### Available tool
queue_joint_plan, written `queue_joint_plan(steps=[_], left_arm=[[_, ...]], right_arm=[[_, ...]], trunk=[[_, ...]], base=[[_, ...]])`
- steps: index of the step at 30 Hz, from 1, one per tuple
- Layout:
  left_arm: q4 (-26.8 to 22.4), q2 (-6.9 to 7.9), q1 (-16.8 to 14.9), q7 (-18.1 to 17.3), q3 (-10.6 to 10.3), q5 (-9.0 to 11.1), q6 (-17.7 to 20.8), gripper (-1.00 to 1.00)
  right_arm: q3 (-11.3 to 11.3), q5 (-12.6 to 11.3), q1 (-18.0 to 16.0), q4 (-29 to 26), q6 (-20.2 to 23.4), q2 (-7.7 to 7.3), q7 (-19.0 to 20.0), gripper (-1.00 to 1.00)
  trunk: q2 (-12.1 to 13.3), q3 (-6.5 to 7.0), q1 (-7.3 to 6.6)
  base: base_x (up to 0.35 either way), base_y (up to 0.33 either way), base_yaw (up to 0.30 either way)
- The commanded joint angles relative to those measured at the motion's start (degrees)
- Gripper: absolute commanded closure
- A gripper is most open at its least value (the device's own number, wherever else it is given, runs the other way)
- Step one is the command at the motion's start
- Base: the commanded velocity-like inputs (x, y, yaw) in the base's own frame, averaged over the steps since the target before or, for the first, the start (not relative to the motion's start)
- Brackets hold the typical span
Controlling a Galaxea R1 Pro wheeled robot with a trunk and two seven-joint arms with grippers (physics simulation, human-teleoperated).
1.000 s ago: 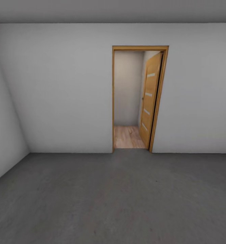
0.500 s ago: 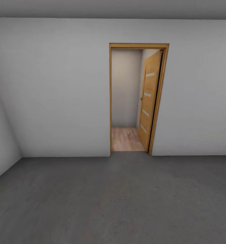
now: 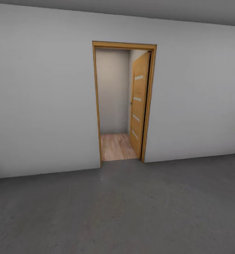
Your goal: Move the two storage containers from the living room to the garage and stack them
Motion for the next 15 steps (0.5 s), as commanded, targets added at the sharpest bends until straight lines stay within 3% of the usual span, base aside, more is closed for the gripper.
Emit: queue_joint_plan(steps=[1, 8, 15], left_arm=[[0.00, 0.00, -0.03, 0.07, 0.20, 0.13, -0.17, -1.00], [-0.02, 0.00, -0.03, 0.07, 0.21, 0.13, -0.17, -1.00], [-0.01, 0.00, -0.03, 0.07, 0.23, 0.13, -0.07, -1.00]], right_arm=[[0.49, -0.53, -0.09, 0.18, -0.31, 0.04, -0.02, -1.00], [0.49, -0.49, -0.09, 0.18, -0.31, 0.03, -0.03, -1.00], [0.56, -0.18, -0.09, 0.22, -0.17, 0.07, 0.03, -1.00]], trunk=[[-0.04, -0.07, 0.04], [-0.04, -0.07, 0.04], [-0.04, -0.07, 0.04]], base=[[0.321, 0.000, -0.287], [0.321, 0.000, -0.274], [0.321, 0.000, -0.060]])
